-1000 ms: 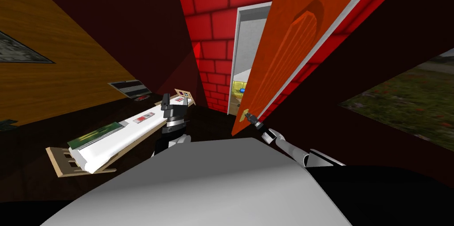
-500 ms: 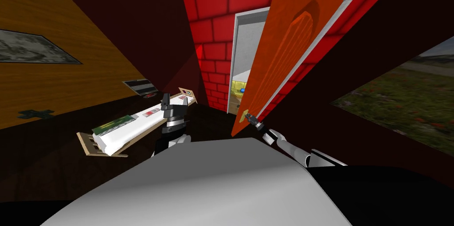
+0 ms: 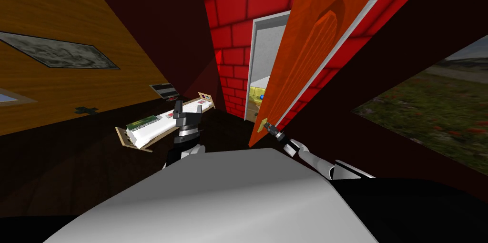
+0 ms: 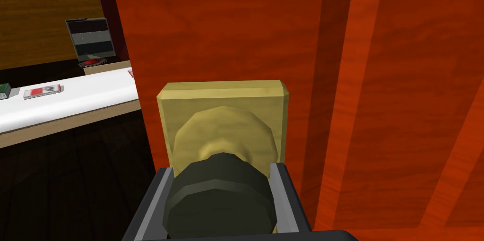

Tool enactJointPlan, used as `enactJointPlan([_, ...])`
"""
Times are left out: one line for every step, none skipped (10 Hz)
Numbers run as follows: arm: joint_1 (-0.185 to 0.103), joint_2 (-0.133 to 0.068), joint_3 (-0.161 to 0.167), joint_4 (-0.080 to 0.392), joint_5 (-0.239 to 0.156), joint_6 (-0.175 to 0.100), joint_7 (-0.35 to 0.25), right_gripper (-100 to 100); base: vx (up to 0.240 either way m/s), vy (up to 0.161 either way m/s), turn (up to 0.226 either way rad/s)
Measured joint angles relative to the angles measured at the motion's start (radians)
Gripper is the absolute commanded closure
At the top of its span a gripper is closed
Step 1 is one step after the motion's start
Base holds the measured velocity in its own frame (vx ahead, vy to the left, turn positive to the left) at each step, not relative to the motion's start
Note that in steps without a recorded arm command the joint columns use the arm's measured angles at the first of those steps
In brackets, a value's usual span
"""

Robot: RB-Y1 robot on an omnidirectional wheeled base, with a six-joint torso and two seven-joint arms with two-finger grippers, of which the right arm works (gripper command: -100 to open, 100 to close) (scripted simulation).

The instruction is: Pull the door open

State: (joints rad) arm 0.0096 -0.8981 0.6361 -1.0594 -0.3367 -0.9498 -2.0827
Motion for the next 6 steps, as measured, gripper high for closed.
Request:
enactJointPlan([-0.003, -0.003, 0.001, 0.007, 0.003, -0.009, -0.005, 100, -0.150, -0.139, 0.117])
enactJointPlan([-0.003, -0.007, 0.005, 0.013, 0.007, -0.019, -0.011, 100, -0.176, -0.131, 0.111])
enactJointPlan([-0.002, -0.011, 0.007, 0.016, 0.009, -0.028, -0.016, 100, -0.080, -0.054, 0.028])
enactJointPlan([-0.001, -0.011, 0.008, 0.017, 0.010, -0.028, -0.016, 100, -0.012, -0.005, 0.055])
enactJointPlan([0.003, -0.013, 0.010, 0.025, 0.011, -0.038, -0.018, 100, 0.000, 0.007, 0.055])
enactJointPlan([0.002, -0.012, 0.012, 0.044, 0.012, -0.058, -0.024, 100, 0.005, 0.014, 0.034])
